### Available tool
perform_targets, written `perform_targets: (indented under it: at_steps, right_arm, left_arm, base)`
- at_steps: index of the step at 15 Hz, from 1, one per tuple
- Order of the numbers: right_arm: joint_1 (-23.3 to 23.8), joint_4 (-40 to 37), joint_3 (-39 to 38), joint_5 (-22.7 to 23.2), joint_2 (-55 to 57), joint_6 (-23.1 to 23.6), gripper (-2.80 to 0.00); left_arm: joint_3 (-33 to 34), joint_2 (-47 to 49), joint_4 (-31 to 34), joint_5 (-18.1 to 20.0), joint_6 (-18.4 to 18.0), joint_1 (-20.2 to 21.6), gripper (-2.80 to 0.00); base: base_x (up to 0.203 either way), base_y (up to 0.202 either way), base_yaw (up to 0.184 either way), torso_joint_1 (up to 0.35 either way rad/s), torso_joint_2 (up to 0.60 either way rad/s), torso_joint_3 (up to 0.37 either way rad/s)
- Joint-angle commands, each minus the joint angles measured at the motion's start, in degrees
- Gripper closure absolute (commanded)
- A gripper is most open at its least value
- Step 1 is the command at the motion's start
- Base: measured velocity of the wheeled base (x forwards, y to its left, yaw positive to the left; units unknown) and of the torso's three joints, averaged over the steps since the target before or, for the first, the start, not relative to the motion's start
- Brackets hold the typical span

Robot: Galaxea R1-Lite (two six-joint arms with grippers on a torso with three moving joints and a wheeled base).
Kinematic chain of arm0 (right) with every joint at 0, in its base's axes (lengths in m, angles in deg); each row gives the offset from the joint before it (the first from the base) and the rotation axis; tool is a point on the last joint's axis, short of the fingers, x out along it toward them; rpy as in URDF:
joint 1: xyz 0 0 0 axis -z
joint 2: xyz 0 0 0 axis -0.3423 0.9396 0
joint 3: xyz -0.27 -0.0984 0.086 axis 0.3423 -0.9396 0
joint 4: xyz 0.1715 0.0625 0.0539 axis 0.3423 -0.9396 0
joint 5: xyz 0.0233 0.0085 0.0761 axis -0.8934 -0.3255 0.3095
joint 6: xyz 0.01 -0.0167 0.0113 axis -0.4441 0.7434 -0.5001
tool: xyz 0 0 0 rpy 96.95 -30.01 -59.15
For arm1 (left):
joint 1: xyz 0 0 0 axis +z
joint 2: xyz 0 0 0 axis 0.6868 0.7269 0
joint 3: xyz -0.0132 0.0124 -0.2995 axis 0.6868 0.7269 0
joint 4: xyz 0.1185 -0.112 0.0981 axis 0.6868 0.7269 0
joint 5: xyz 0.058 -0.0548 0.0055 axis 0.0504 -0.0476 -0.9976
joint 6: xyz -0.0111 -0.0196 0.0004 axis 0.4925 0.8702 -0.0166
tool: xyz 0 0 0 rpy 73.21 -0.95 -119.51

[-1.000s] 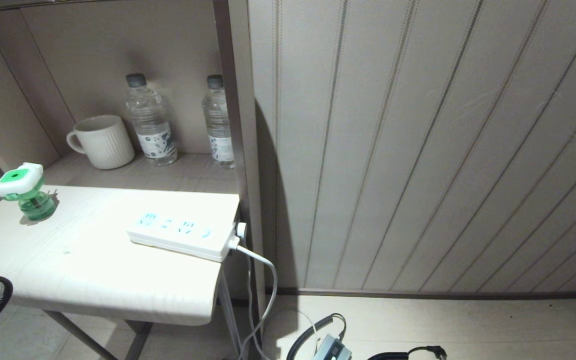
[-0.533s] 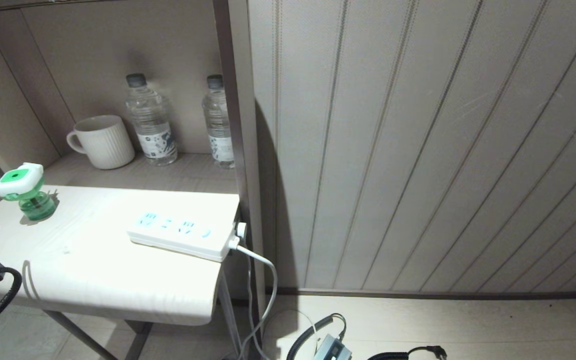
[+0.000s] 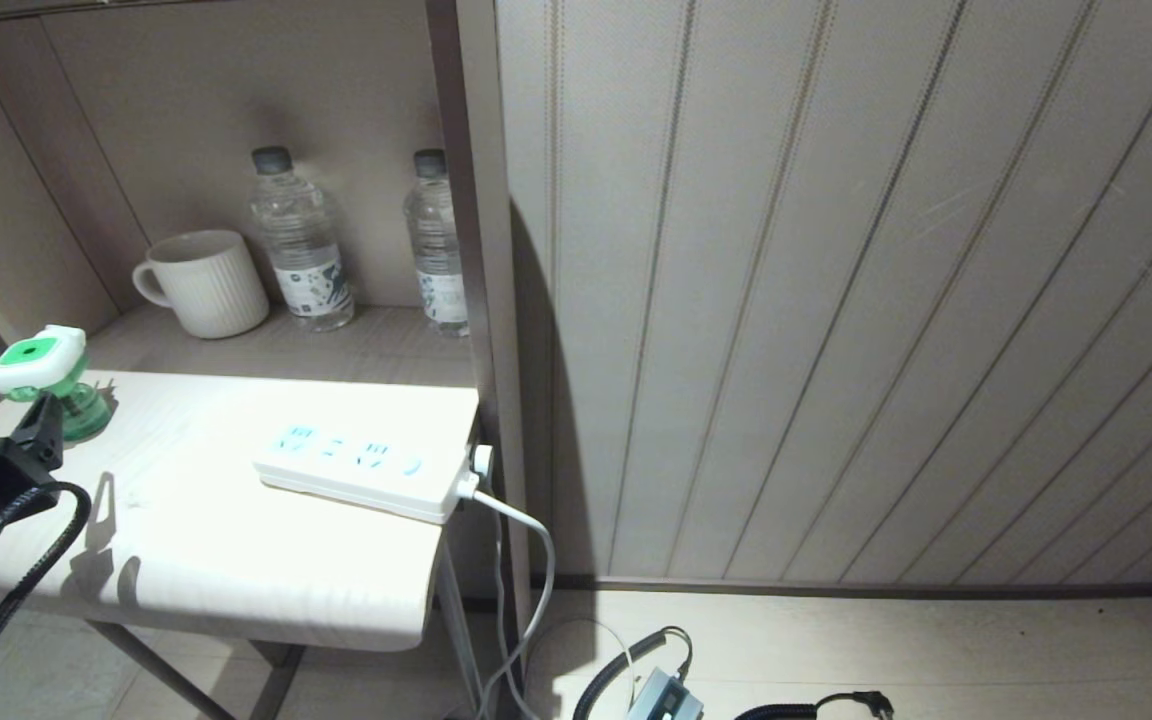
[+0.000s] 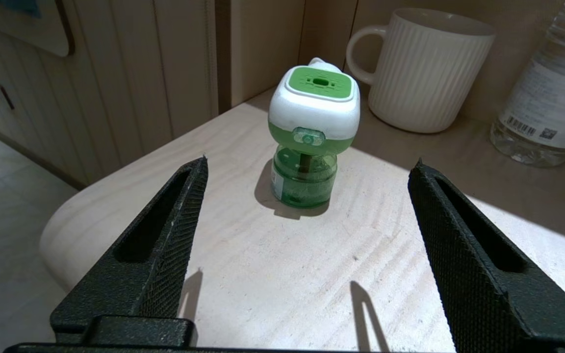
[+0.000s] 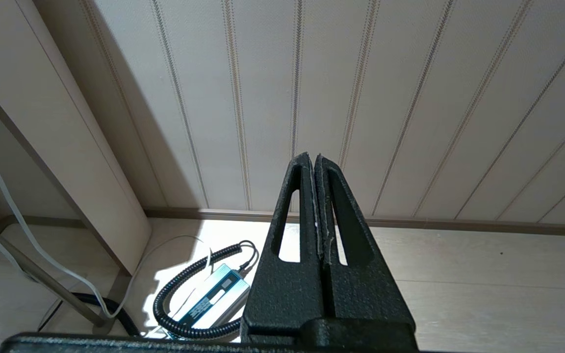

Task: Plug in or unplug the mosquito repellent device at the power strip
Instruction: Pick up the mosquito repellent liquid

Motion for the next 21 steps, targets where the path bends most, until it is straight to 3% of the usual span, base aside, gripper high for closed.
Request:
perform_targets:
  at_steps: [1, 13, 21]
  right_arm:
    - [-0.04, 0.00, 0.00, -0.02, 0.00, 0.00, 0.00]
    - [-0.04, 0.00, 0.00, -0.02, 0.00, 0.00, 0.00]
    - [-0.04, 0.00, 0.00, -0.02, 0.00, 0.00, 0.00]
  left_arm:
    - [-1.32, 5.29, -2.00, -0.17, 0.01, 0.35, -2.80]
    - [-14.49, 18.02, -3.58, 1.41, -1.46, 4.77, -2.80]
    - [-18.26, 20.27, -4.04, 3.78, -4.61, 6.20, -2.80]
  base:
    - [0.000, 0.000, 0.000, 0.000, 0.00, 0.000]
    - [0.000, 0.000, 0.000, 0.000, 0.00, 0.000]
    - [0.000, 0.000, 0.000, 0.000, 0.00, 0.000]
